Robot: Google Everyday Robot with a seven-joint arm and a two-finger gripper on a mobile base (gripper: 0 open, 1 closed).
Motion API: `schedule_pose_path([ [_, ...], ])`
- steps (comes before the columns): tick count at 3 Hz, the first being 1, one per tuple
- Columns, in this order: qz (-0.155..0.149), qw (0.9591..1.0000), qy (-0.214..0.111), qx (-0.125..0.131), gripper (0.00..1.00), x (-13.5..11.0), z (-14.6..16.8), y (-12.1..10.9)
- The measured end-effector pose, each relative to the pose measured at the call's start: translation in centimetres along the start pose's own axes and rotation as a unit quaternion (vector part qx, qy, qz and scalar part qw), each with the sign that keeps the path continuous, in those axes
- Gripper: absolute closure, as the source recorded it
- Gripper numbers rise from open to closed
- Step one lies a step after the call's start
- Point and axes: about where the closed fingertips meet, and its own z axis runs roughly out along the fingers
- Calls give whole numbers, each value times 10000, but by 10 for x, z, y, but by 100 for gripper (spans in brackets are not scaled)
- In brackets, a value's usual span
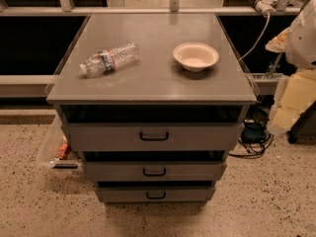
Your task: Open bottom drawer
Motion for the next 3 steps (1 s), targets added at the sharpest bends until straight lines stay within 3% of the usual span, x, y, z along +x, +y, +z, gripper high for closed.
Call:
schedule_pose_path([
  [1,0,10000,0,0,0,0,0,0],
  [3,289,9989,-359,-79,0,21,35,9],
])
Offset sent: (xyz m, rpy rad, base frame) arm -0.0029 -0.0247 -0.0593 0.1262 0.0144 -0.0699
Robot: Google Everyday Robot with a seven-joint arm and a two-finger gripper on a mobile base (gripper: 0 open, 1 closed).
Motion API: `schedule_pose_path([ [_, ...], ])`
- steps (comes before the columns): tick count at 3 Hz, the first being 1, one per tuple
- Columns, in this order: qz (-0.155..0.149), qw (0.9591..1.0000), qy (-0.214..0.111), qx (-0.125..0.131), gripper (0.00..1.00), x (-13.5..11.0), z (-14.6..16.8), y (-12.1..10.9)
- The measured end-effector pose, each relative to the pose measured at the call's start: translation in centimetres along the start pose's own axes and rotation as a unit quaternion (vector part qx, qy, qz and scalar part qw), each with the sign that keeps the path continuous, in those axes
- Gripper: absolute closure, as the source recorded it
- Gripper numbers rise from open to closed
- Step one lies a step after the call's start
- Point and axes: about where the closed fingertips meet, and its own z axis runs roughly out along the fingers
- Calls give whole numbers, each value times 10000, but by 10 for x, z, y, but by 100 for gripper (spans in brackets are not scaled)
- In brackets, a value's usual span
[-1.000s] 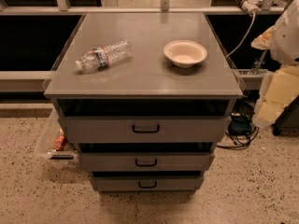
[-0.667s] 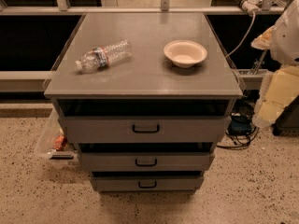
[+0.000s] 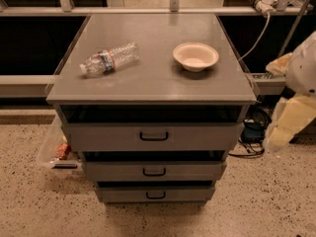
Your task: Open bottom drawer
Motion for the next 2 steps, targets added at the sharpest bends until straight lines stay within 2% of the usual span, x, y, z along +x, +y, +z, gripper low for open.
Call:
schedule_pose_path([
  [1,510,9952,-698,-467,0,33,75,31],
  [2,1270,9808,-1245,-798,0,65,156,44],
])
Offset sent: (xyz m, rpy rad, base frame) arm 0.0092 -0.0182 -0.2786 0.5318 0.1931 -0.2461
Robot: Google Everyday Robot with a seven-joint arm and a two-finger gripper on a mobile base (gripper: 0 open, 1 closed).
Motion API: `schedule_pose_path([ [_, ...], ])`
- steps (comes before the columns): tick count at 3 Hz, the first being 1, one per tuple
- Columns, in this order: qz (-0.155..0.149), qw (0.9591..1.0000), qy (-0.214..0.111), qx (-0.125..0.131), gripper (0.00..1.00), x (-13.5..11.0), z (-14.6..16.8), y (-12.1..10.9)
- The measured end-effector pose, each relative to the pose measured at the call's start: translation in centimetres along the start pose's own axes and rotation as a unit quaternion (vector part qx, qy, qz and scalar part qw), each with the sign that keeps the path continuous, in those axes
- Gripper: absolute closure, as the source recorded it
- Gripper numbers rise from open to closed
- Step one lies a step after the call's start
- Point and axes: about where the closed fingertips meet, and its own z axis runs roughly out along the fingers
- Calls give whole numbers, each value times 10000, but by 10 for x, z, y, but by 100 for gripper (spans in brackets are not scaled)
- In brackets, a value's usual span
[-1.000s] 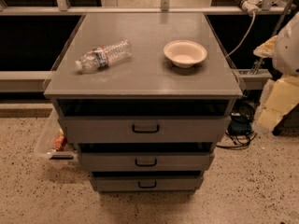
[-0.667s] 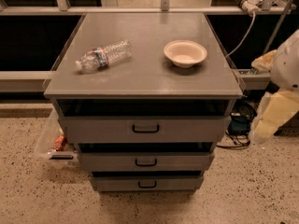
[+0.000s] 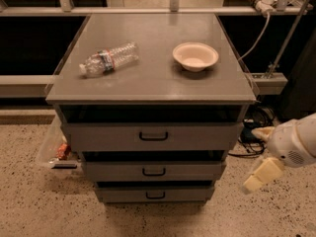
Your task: Open bottom drawer
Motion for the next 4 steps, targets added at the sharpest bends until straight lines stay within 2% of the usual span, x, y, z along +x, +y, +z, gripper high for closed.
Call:
schedule_pose_path([
  [1,115,9999,-75,-48,0,7,16,-7],
  [2,152,9997,-194,48,0,14,20,-1],
  [3,522,9972,-513,128,0,54,56,4],
  [4,1104,9894,-892,313,0,104,118,-10],
])
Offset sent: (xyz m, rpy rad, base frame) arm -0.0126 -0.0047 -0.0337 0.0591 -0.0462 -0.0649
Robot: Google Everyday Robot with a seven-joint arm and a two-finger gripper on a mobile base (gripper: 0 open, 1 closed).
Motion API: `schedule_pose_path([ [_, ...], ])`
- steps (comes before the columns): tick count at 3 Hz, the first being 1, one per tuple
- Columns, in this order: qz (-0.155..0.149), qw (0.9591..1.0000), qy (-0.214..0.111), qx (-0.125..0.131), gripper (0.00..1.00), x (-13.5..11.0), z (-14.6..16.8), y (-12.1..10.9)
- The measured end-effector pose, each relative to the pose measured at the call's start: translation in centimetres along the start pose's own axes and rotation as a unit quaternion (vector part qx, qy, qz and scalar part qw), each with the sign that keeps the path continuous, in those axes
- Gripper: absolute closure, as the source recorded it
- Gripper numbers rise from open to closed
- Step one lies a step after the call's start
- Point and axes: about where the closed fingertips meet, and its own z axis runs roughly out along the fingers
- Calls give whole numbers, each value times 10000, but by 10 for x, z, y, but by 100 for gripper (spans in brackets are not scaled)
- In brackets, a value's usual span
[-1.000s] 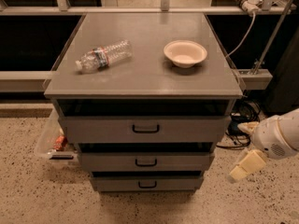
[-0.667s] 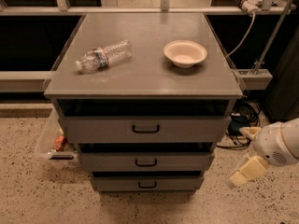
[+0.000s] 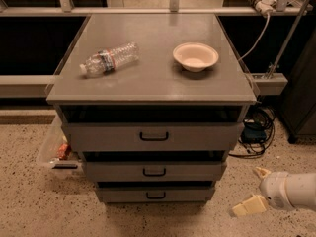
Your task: Open bottom drawer
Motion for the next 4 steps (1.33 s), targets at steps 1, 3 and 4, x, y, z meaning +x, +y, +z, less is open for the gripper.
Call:
schedule_pose_path([
  [1,499,9976,-406,268,0,42,51,-32],
  [3,967,9931,-543,372,0,80,100,-56],
  [4,1069,9918,-474,516,0,86,101,-53],
])
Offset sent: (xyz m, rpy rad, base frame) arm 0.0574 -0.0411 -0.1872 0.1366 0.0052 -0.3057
